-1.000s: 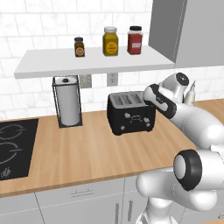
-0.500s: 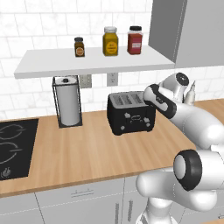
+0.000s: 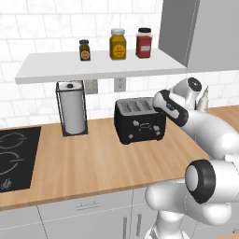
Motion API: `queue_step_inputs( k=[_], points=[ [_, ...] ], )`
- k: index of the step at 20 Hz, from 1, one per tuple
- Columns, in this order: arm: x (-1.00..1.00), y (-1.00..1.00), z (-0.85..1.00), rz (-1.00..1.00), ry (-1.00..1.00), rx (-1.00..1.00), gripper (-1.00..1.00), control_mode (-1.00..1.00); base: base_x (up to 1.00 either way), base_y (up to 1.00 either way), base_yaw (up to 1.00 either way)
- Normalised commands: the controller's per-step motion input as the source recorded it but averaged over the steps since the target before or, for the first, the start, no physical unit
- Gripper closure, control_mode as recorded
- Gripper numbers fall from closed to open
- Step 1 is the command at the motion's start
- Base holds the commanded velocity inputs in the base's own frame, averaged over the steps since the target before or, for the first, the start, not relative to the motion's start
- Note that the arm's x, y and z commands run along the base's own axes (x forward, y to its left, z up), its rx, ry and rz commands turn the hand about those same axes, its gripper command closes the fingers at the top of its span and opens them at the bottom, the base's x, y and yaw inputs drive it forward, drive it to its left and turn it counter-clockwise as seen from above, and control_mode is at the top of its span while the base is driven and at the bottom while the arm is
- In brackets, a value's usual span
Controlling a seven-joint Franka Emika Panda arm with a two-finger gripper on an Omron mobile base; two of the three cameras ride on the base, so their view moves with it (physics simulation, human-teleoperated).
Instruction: Start the toaster. Once the lever pops up, take the bread to the plate on the dining counter.
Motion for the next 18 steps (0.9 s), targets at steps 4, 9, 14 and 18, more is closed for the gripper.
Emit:
queue_step_inputs(
  k=[4, 9, 14, 18],
  points=[
    [0.0, 0.0, 0.0, 0.0, 0.0, 0.0, -1.0, -1.0, 0.0, 0.0, 0.0],
    [0.0, 0.0, 0.0, 0.0, 0.0, 0.0, -1.0, -1.0, 0.0, 0.0, 0.0],
    [0.0, 0.0, 0.0, 0.0, 0.0, 0.0, -1.0, -1.0, 0.0, 0.0, 0.0],
    [0.0, 0.0, 0.0, 0.0, 0.0, 0.0, -1.0, -1.0, 0.0, 0.0, 0.0]
  ],
)
